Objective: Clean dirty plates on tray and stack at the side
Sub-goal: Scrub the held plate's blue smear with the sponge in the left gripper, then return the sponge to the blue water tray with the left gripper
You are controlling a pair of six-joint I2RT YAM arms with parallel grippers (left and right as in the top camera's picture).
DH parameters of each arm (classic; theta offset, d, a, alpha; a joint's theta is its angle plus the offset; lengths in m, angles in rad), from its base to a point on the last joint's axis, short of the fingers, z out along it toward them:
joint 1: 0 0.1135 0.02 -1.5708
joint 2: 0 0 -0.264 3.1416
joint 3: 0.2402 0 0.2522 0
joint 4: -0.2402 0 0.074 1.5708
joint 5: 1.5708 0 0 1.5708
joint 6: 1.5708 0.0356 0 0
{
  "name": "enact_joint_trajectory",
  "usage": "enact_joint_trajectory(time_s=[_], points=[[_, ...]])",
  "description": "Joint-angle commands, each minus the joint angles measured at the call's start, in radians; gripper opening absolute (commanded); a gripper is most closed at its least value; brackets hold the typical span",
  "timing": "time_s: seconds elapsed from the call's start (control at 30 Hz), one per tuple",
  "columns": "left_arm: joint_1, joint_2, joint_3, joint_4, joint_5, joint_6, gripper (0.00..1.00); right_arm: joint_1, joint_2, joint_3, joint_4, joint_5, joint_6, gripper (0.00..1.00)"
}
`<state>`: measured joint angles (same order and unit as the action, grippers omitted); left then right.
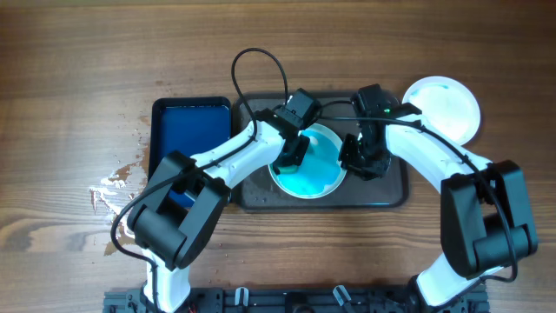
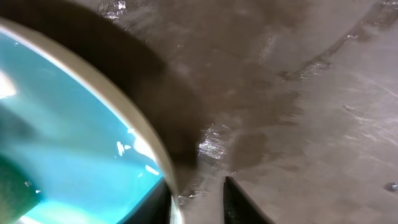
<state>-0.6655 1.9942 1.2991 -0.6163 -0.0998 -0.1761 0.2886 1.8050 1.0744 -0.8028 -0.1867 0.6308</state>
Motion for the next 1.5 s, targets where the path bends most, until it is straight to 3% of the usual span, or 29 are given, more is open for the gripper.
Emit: enact_joint_trajectory(time_s=[0.0,0.1,0.4,0.6,0.77,0.93,1.07,1.17,1.37,1.47], points=[[-0.026,0.061,-0.040,-0.024,0.134,0.012,0.04,-0.002,0.023,-0.021,0.015,-0.005,-0.003,0.05],[-0.026,0.061,-0.040,-0.026,0.158,0.013,0.04,-0.002,0.023,-0.036,0.044,-0.029,-0.031,0.04],[-0.026,0.061,-0.040,0.022,0.667,0.121,0.04,0.003,0.023,-0.041,0.058,-0.051,-0.081,0.05],[-0.021,0.061,-0.040,0.105,0.703,0.100,0.04,0.003,0.023,-0.041,0.056,-0.055,-0.082,0.04],[0.022,0.061,-0.040,0.109,0.159,-0.171,0.04,0.003,0.023,-0.041,0.053,-0.060,-0.083,0.04],[0.046,0.061,-0.040,0.045,-0.336,-0.339,0.04,0.003,0.023,-0.041,0.051,-0.062,-0.082,0.04],[0.044,0.061,-0.040,-0.058,-0.528,-0.410,0.04,0.003,0.023,-0.041,0.051,-0.062,-0.082,0.04],[0.035,0.061,-0.040,-0.117,-0.451,-0.377,0.04,0.003,0.023,-0.041,0.051,-0.062,-0.081,0.04],[-0.044,0.055,-0.040,-0.088,0.050,-0.040,0.04,0.003,0.023,-0.041,0.050,-0.062,-0.082,0.04],[-0.062,0.005,-0.040,-0.056,0.122,-0.041,0.03,0.003,0.023,-0.041,0.051,-0.070,-0.082,0.04]])
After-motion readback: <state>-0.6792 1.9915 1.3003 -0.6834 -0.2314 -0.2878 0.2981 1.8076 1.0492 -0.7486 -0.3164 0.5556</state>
